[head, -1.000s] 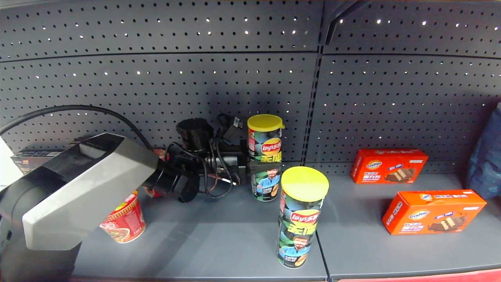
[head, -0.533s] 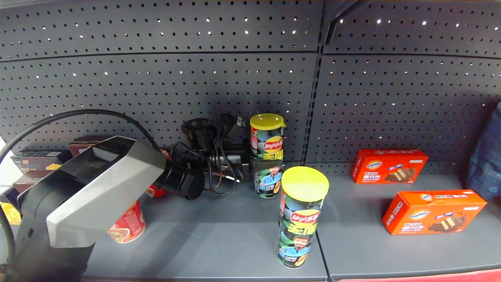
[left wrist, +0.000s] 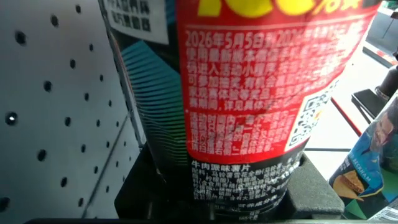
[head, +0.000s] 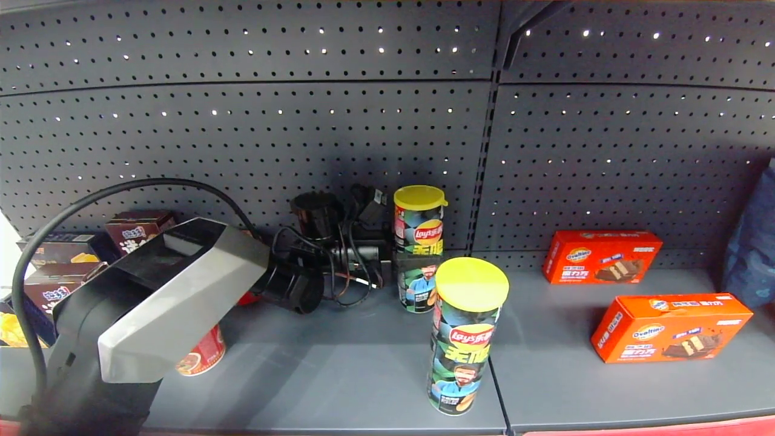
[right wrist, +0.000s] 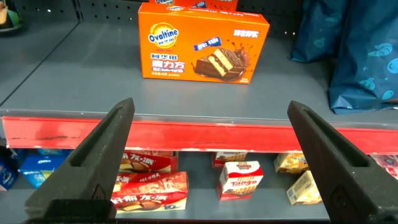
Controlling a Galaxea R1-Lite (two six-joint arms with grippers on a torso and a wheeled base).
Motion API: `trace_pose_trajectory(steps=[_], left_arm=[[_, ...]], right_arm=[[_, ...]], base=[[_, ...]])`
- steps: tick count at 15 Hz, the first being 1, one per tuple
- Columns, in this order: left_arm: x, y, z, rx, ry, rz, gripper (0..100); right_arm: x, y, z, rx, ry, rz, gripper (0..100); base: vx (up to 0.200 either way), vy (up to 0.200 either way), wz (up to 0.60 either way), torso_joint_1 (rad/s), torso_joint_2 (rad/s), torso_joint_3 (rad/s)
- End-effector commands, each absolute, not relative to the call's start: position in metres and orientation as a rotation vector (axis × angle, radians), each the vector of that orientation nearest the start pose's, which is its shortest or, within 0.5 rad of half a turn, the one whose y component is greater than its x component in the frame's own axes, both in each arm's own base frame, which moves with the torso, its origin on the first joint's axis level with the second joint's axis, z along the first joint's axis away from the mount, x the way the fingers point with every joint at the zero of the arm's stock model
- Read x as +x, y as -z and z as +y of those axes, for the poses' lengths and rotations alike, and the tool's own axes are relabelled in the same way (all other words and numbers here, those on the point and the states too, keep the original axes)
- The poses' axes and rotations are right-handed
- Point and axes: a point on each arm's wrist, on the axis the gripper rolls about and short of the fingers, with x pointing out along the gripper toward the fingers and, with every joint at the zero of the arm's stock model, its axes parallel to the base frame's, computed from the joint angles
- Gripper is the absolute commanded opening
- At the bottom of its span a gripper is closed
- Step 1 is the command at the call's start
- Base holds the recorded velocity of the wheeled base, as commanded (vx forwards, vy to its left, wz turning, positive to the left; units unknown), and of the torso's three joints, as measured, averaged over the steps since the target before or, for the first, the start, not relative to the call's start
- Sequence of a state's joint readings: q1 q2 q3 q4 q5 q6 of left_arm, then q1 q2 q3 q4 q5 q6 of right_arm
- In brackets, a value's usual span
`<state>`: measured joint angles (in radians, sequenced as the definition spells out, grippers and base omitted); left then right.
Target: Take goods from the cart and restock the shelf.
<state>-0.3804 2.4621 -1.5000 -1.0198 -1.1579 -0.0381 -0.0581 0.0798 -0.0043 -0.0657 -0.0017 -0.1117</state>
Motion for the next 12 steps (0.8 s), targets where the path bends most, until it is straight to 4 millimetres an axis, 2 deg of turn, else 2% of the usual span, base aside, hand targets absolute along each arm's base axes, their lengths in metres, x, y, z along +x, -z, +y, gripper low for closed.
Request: trace_pose_trajectory(steps=[1, 4, 5, 9, 12], left_arm=[[0.442, -0.089, -0.201, -0.009, 1.542, -0.022, 0], [0.442, -0.085, -0.203, -0.013, 1.545, -0.013, 0], [0.441, -0.084, -0.203, -0.015, 1.545, -0.01, 100], [0.439, -0.088, -0.202, -0.005, 1.545, -0.027, 100], [0.423, -0.098, -0.185, 0.001, 1.523, -0.034, 100]], right_arm=[[-0.017, -0.085, 0.001, -0.112, 0.059, 0.014, 100], [-0.017, -0.085, 0.001, -0.112, 0.059, 0.014, 100], [-0.017, -0.085, 0.001, -0.113, 0.059, 0.014, 100], [-0.017, -0.085, 0.001, -0.112, 0.058, 0.014, 100], [-0.016, -0.085, 0.001, -0.111, 0.038, 0.014, 100]], base=[[0.0, 0.0, 0.0, 0.0, 0.0, 0.0], [0.0, 0.0, 0.0, 0.0, 0.0, 0.0], [0.0, 0.0, 0.0, 0.0, 0.0, 0.0], [0.0, 0.0, 0.0, 0.0, 0.0, 0.0], [0.0, 0.0, 0.0, 0.0, 0.0, 0.0]])
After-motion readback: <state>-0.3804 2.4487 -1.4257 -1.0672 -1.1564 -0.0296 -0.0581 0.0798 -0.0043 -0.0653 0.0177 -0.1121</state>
